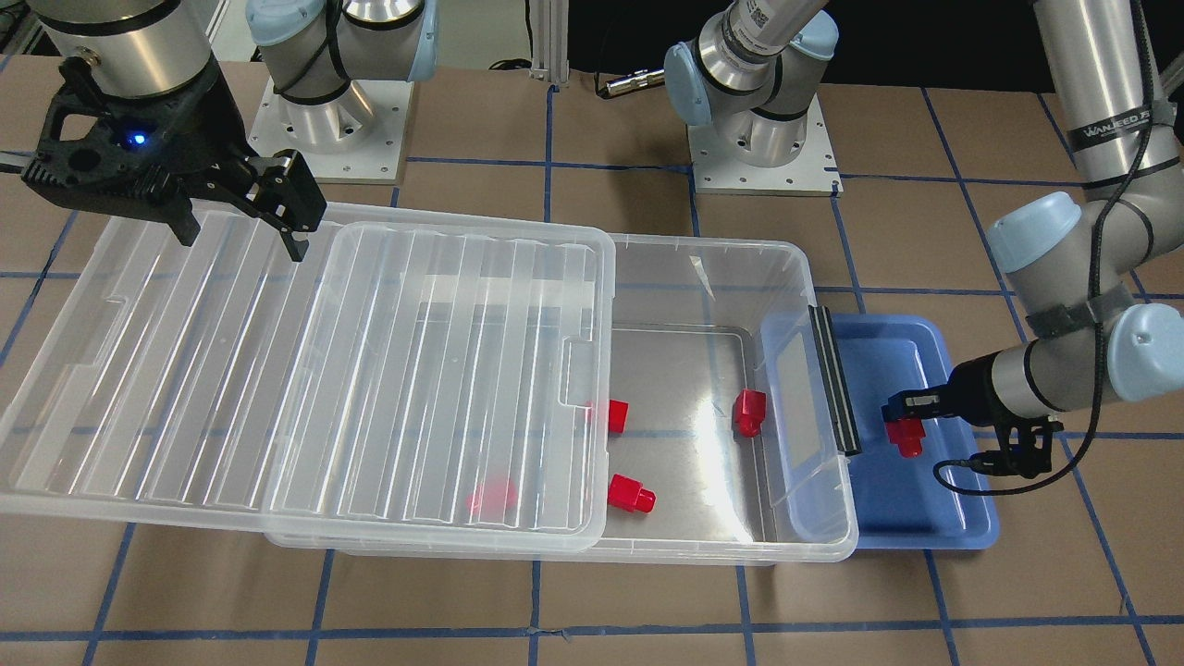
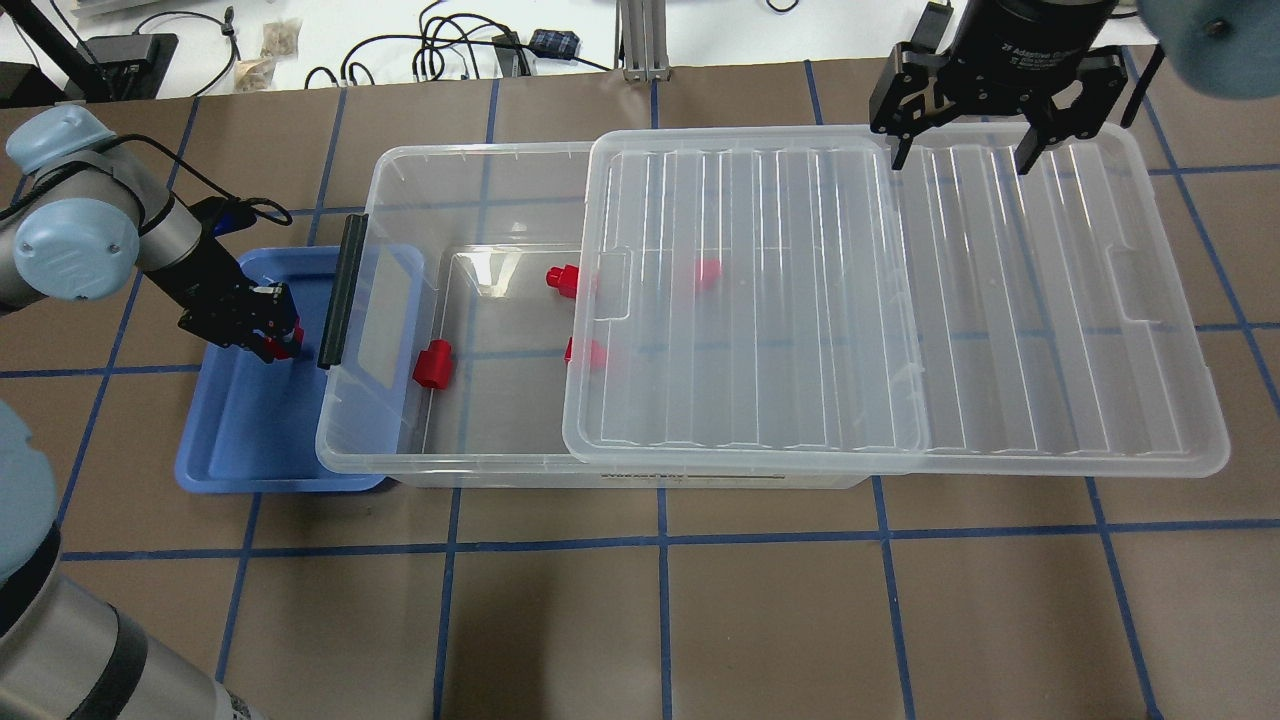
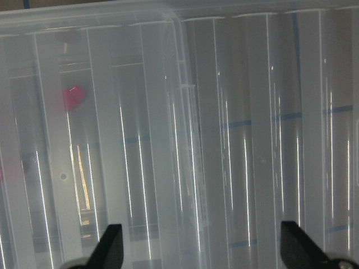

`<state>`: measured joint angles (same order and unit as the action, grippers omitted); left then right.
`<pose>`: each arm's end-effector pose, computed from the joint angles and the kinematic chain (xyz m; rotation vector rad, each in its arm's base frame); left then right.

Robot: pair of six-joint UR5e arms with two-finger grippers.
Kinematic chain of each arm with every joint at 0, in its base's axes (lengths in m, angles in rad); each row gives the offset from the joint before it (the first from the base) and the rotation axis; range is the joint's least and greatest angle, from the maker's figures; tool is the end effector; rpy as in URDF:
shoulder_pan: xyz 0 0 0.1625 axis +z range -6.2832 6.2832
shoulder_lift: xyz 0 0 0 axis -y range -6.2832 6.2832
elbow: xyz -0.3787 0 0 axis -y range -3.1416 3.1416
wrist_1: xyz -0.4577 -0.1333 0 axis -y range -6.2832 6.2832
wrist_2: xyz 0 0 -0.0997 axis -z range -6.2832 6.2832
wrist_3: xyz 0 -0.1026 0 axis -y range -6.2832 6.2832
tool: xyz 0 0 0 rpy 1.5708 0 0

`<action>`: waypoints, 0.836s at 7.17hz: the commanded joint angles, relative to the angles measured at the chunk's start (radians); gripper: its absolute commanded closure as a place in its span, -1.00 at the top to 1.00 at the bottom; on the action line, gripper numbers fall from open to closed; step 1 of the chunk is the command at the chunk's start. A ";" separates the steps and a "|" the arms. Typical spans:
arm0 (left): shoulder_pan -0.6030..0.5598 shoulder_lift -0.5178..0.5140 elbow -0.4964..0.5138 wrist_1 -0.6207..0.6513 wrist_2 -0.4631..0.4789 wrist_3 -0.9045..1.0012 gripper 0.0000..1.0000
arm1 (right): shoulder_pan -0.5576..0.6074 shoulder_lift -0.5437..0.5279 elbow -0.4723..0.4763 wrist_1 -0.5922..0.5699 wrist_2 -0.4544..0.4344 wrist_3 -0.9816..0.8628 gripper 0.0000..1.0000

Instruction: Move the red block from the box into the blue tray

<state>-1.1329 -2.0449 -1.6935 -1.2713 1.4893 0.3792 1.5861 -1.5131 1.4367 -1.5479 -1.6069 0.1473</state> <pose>0.1333 -0.6187 0.1152 0.1038 -2.9265 -0.3550 0.1385 -0.5812 0.4784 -0.2065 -3.1019 0.0875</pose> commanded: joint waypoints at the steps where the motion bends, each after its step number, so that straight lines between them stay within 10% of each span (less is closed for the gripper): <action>1: 0.001 -0.020 0.000 0.012 0.000 0.009 -0.73 | 0.000 0.001 -0.001 -0.018 0.004 0.002 1.00; 2: 0.001 -0.026 0.000 0.013 0.002 0.009 0.11 | 0.000 0.001 0.001 -0.017 -0.001 0.002 1.00; 5: 0.002 -0.026 0.003 0.015 0.002 0.007 0.42 | -0.009 0.004 0.001 -0.026 0.001 -0.015 1.00; 6: 0.002 0.003 0.021 0.012 0.009 -0.003 0.99 | -0.043 0.019 -0.005 -0.024 -0.001 -0.072 1.00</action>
<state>-1.1310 -2.0650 -1.6870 -1.2580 1.4932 0.3846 1.5718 -1.5069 1.4358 -1.5709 -1.6064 0.1233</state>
